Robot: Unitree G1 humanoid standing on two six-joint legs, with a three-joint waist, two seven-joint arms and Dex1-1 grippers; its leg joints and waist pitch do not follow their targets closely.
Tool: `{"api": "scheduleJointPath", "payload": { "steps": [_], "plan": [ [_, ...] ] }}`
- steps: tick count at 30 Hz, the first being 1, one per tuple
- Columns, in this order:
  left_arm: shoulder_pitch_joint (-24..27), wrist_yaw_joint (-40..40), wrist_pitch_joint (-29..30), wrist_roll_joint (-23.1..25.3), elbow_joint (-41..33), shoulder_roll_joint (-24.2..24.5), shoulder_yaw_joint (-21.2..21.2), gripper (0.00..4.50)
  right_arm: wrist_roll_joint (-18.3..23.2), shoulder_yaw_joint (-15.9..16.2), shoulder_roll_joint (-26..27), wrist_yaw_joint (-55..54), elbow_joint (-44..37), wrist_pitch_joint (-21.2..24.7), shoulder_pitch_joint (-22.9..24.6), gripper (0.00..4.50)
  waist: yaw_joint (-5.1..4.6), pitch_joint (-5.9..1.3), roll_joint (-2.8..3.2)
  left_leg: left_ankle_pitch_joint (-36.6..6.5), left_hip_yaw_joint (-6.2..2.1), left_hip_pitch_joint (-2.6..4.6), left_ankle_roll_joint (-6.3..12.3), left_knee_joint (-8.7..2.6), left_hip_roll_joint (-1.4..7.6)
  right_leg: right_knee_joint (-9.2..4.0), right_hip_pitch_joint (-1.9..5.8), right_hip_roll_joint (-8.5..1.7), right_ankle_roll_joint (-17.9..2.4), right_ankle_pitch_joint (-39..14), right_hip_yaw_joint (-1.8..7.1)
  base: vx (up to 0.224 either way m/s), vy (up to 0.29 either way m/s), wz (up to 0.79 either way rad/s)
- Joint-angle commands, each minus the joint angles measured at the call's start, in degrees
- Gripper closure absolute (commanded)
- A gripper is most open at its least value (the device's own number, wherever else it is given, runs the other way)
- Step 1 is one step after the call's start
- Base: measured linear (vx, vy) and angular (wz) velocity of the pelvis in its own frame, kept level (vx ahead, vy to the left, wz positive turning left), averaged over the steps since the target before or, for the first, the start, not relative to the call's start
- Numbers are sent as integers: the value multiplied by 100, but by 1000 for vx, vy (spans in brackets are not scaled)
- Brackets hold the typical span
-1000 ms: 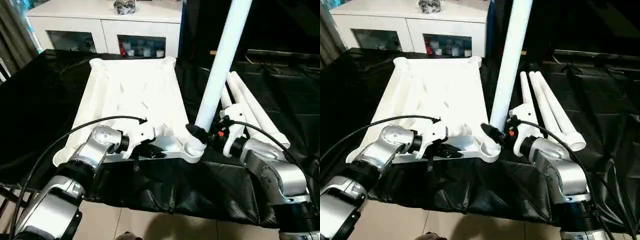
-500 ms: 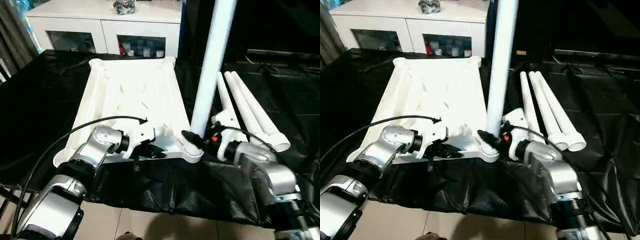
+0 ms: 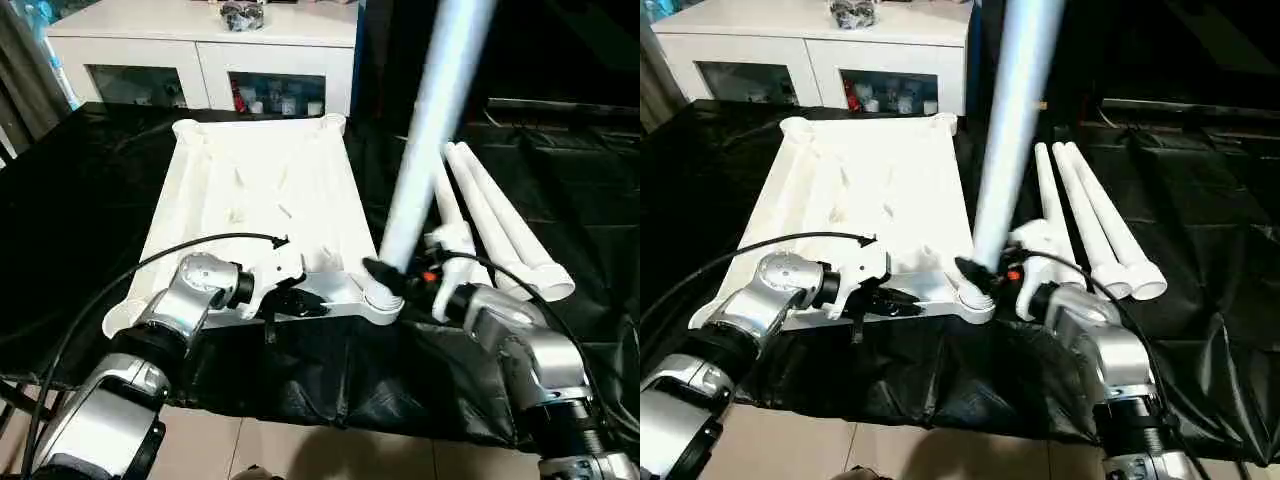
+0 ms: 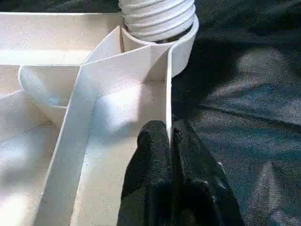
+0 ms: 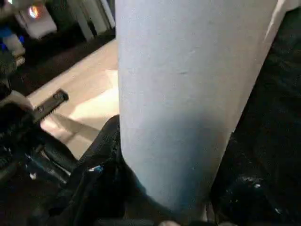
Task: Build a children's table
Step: Insert table leg to table base
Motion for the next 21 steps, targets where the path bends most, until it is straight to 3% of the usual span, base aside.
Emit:
{"api": "scheduleJointPath", "payload": {
  "steps": [1,5,10,17,21],
  "plan": [
    [96,47,-14,-207,-50,-91,148,450,-25,-172,-41,-1,221,-119,172,257,15,-339,-53,-1000,-321,100,164,-424,595,-530,227,-815,-779,-1440,500,0,0,0],
    [97,193,-2,-108,-40,-127,208,450,-91,-147,7,135,387,-502,433,257,44,-333,-61,-972,-311,98,222,-409,571,-561,234,-823,-716,-1627,494,0,0,0],
    [54,282,-15,-56,40,-145,223,450,-386,-5,57,58,476,-1144,628,257,48,-302,-41,-1309,-341,143,108,-461,597,-627,208,-825,-594,-2102,495,0,0,0],
    [15,315,-48,40,113,-151,164,450,-832,245,47,-109,447,-1858,670,257,34,-296,-40,-1355,-346,137,102,-467,588,-644,202,-831,-560,-2185,507,0,0,0],
    [2,275,-95,116,145,-138,100,450,-937,418,4,1,467,-1794,611,257,10,-284,-41,-1388,-347,138,150,-474,585,-653,205,-821,-580,-2193,505,0,0,0]
  ]
}}
